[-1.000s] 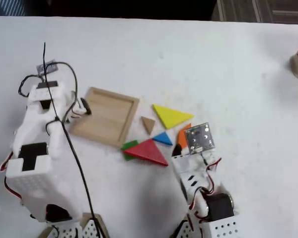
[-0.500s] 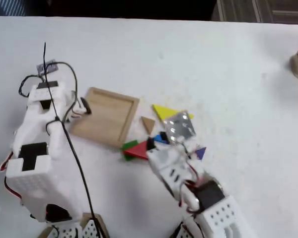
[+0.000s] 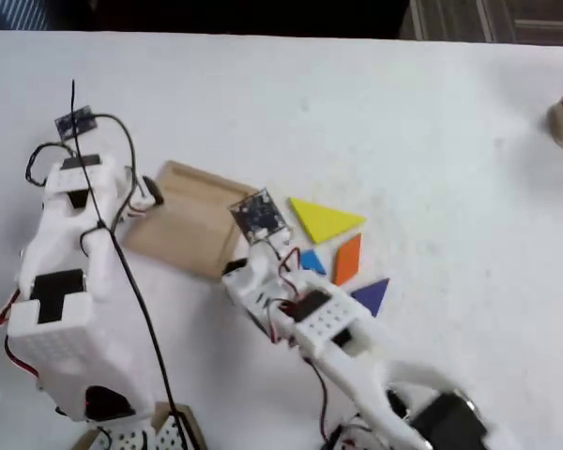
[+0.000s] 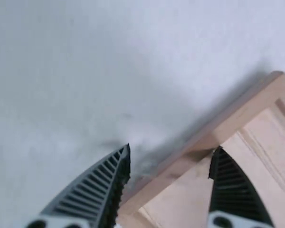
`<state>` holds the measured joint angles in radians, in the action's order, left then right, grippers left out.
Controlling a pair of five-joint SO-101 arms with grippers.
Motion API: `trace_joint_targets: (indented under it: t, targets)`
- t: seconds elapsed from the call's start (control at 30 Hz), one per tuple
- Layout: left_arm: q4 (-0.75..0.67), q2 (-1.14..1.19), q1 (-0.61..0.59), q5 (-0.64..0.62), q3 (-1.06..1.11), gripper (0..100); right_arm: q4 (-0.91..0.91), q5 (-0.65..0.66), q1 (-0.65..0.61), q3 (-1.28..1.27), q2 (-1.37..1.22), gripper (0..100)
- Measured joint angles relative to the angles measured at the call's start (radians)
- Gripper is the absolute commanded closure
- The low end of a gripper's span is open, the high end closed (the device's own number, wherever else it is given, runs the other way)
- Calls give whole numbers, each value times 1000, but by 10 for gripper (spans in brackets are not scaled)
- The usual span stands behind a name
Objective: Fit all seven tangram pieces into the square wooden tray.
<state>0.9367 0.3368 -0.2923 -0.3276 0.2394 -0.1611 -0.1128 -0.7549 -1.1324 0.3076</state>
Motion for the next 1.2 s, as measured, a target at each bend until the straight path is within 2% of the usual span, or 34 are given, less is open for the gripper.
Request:
trace_joint_targets:
  t: [0.2, 0.57, 0.73, 1.0, 1.1, 1.2]
  targets:
    - [-21, 0, 0, 0, 0, 733, 18, -2, 0, 81, -161, 981]
    - [-21, 0, 0, 0, 0, 733, -236, -2, 40, 149, -166, 981]
    - [-21, 0, 0, 0, 0, 733, -371, -2, 98, 147, -71, 981]
    - [-21, 0, 0, 0, 0, 733, -611, -2, 157, 130, 267, 981]
    - [-21, 0, 0, 0, 0, 733, -634, -2, 95, 71, 376, 981]
    - [-21, 0, 0, 0, 0, 733, -635, 46, -68, 5, 436, 981]
